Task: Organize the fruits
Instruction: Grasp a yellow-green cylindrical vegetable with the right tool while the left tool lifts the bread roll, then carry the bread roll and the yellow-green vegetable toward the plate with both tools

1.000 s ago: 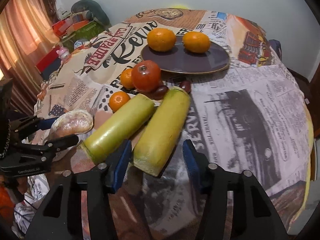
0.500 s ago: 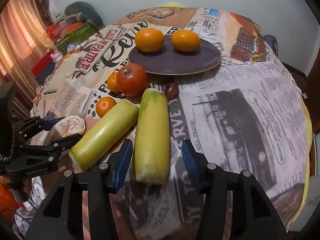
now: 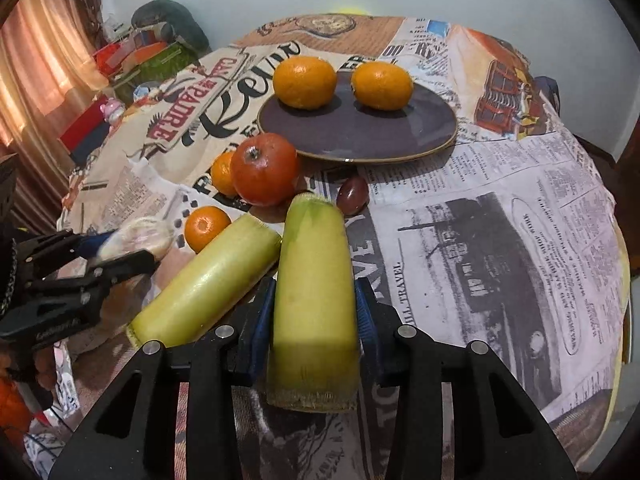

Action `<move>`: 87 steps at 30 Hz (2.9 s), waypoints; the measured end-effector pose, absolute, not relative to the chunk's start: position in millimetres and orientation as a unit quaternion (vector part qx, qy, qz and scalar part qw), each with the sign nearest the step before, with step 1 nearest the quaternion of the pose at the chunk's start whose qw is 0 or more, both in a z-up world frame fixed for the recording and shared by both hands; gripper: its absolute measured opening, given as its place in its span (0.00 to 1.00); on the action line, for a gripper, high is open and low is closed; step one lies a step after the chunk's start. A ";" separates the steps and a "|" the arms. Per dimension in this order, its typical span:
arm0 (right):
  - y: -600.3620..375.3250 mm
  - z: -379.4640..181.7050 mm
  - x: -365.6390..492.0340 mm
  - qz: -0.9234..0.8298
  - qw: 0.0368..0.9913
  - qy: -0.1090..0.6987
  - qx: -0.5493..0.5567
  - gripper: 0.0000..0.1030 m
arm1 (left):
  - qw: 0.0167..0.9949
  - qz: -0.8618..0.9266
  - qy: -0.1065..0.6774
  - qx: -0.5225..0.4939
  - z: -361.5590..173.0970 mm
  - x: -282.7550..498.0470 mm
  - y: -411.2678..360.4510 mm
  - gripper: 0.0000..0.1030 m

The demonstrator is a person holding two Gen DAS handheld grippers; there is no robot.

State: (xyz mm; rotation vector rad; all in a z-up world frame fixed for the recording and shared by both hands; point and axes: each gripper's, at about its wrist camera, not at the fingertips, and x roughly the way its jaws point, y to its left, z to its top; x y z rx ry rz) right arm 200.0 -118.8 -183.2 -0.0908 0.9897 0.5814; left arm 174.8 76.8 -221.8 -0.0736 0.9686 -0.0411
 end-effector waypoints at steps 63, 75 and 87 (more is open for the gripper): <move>-137.6 -126.1 328.6 0.209 0.909 0.361 -0.003 0.35 | 0.932 -0.063 0.354 -0.041 -135.4 333.0 34.3 0.20; -128.6 -156.6 358.2 0.191 0.895 0.403 -0.015 0.35 | 0.922 -0.064 0.380 -0.034 -161.5 373.6 24.0 0.20; -124.1 -174.9 367.4 0.192 0.882 0.430 -0.020 0.35 | 0.918 -0.058 0.391 -0.029 -177.7 386.9 20.9 0.20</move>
